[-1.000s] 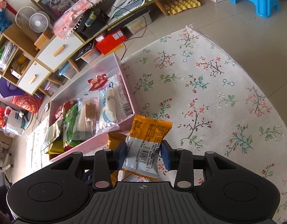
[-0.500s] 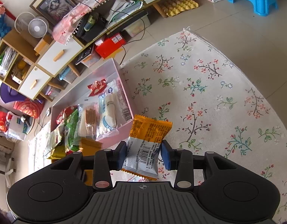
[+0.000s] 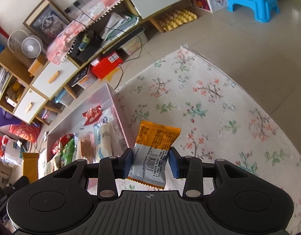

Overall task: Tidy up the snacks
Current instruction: 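Lift biscuit pack with right gripper while left gripper grasps the gold bar, then lower gold bar and biscuit pack into the pink box and open both grippers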

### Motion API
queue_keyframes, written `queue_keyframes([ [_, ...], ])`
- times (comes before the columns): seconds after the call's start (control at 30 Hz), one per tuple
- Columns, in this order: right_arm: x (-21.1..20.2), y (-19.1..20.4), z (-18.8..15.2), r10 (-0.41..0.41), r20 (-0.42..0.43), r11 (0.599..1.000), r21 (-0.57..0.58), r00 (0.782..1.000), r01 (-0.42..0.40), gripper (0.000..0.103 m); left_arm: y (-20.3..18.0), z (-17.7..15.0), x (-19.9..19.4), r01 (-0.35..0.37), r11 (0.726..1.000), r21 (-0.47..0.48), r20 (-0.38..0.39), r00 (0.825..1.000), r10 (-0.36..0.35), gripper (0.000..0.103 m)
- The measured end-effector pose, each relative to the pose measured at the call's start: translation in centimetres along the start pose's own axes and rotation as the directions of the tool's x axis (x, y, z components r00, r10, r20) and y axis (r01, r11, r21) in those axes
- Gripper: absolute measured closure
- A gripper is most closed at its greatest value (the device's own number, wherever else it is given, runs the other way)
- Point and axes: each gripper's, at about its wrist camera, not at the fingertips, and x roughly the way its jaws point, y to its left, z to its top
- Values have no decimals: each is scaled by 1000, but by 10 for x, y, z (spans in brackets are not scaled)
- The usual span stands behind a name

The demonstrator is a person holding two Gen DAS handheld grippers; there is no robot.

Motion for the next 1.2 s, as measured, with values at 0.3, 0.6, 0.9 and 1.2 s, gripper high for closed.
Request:
queue_keyframes([
  [0.3,25,57,8,157,3,960,-237,988,-152,64,-16,8,25,36,998,60,48,998,-39,96],
  [0.6,62,136,1,223,-10,881,-426,975,-206,64,-17,4,52,-33,993,111,28,999,30,95],
  [0.9,63,131,1,188,82,906,-399,979,-141,47,-18,3,49,-57,990,131,62,997,49,86],
  [1.2,29,92,13,206,60,950,-250,977,-185,46,-10,-1,10,-40,995,88,71,997,33,80],
])
